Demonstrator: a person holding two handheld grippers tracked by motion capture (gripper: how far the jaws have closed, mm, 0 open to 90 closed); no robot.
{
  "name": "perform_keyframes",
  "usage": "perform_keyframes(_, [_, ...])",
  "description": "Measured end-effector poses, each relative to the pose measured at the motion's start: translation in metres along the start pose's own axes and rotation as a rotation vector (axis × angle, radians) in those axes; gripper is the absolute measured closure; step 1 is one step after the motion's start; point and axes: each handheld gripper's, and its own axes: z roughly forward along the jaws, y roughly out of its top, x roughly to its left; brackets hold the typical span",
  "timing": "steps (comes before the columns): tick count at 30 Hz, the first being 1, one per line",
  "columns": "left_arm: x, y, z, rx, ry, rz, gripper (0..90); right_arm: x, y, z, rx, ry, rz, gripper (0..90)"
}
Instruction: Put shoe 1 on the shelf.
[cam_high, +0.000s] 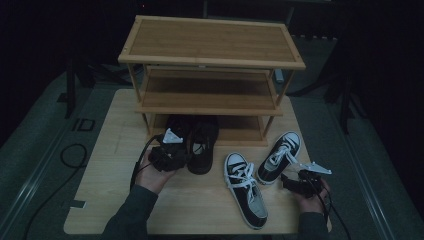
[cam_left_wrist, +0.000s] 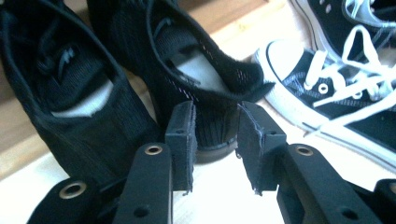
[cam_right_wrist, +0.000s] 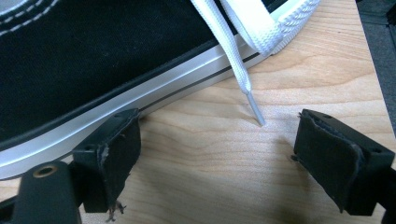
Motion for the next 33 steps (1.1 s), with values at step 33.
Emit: perform_keyframes(33, [-0.016,-0.044,0.077,0.182,0.006,0.027,89.9,0.0,0.0,0.0,0.0,0.0,-0.002,14.3])
